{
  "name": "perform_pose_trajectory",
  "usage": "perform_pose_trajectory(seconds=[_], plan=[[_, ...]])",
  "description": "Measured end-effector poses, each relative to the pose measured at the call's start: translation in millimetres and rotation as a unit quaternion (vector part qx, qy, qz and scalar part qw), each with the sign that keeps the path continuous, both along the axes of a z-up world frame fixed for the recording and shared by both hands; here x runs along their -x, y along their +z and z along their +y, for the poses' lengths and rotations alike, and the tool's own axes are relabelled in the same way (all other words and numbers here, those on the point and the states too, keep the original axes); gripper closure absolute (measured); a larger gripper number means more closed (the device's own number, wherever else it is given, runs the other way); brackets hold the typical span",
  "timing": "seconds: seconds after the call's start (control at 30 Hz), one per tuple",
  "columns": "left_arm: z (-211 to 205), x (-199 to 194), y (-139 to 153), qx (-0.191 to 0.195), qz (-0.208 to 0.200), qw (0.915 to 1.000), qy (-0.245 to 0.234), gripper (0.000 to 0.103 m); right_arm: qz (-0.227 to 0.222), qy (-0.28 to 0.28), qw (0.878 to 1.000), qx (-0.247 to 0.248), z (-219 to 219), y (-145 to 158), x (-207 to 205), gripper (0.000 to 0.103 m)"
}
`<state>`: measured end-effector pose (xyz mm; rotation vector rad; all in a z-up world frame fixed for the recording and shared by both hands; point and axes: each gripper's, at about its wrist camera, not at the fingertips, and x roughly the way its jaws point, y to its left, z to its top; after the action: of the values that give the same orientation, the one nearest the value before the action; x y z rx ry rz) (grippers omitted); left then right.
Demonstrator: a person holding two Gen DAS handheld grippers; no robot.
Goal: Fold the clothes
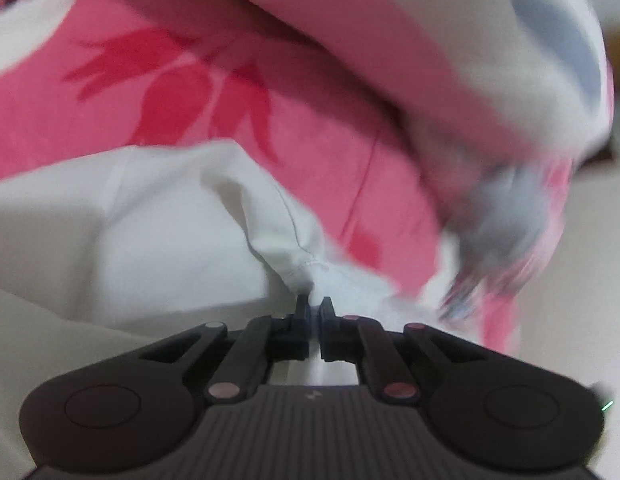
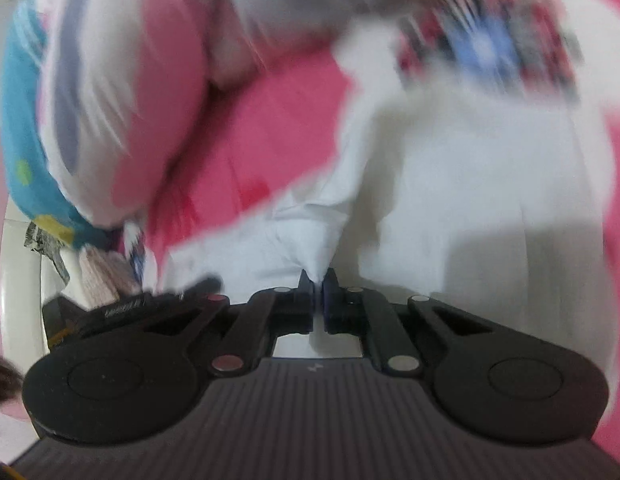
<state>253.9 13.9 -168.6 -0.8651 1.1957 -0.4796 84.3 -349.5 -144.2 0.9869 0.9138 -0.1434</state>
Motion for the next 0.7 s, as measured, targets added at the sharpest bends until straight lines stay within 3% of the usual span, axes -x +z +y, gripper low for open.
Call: perform_pose_trajectory(seconds=[0.1, 0.17, 0.33, 0.4, 0.5, 0.6, 0.7], plan=[[6, -5, -2, 0.051, 0.023, 0.9979, 0.034, 0.098, -0.063, 0.002, 0.997, 0.034, -21, 20, -23, 0.100], [6, 5, -10, 0.057, 0.045, 0.9968, 0.033, 0.098, -0.086, 0.001, 0.996, 0.028, -32, 23, -28, 0.100], [7, 37, -47, 0.051, 0.111, 0.9921, 0.030, 0.098, -0.009, -0.027, 0.995, -0.095, -40, -28, -11, 0.099], [13, 39, -53, 0.065, 0.113, 0.9905, 0.044, 0.098, -0.007, -0.050, 0.990, -0.134, -43, -40, -2, 0.099], [21, 30, -45, 0.078, 0.085, 0.9916, 0.059, 0.098, -0.039, -0.069, 0.980, -0.184, -45, -42, 0, 0.099], [27, 18, -35, 0.078, 0.058, 0.9929, 0.069, 0.098, -0.063, -0.074, 0.971, -0.217, -42, -39, 4, 0.099], [26, 16, -35, 0.067, 0.062, 0.9936, 0.066, 0.098, -0.066, -0.104, 0.957, -0.262, -40, -50, 19, 0.098]])
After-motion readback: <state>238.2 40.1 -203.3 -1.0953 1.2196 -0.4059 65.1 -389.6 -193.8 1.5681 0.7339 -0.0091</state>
